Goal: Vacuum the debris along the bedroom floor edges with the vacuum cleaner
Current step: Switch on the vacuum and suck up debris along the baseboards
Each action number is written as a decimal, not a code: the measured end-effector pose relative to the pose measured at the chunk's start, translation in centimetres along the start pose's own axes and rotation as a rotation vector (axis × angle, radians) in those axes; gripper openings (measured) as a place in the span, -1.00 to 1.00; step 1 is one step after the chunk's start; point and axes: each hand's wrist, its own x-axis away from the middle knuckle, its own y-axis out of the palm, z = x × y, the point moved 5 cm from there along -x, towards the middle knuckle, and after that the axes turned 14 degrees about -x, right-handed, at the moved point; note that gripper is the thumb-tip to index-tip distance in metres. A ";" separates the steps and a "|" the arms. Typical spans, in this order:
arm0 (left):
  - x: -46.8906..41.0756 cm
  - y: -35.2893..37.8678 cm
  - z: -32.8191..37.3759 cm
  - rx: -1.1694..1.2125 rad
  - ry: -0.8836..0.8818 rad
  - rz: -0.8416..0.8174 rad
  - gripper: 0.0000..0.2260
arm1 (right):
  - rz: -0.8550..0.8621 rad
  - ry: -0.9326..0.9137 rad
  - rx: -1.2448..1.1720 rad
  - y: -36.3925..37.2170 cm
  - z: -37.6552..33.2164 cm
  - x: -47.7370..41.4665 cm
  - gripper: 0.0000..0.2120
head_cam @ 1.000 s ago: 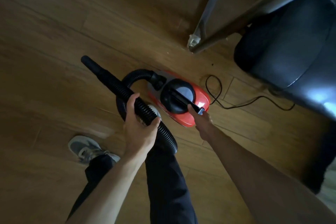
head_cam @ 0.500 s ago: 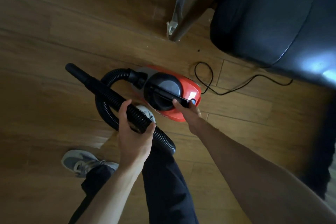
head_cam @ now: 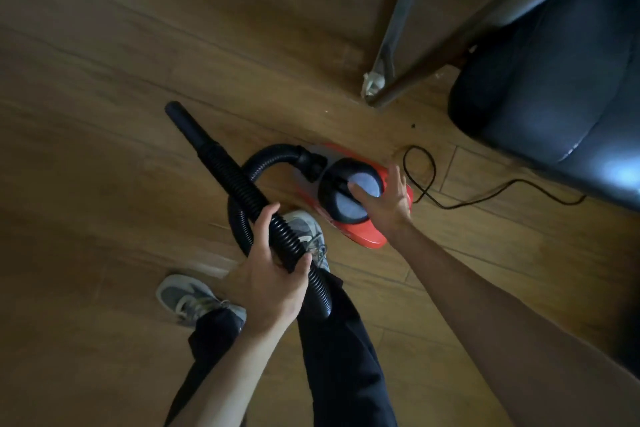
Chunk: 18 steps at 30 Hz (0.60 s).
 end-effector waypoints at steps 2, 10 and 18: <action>0.1 -1.4 -0.5 -0.008 0.008 -0.012 -0.34 | -0.121 -0.114 0.003 3.2 -3.8 0.9 -0.26; 0.5 -8.3 -3.4 0.052 0.012 0.016 -0.33 | -0.897 0.065 -0.082 18.3 -12.8 8.6 -0.49; 1.5 -15.6 -7.5 0.128 0.111 -0.014 -0.31 | -1.113 0.174 -0.026 27.0 -14.9 13.7 -0.40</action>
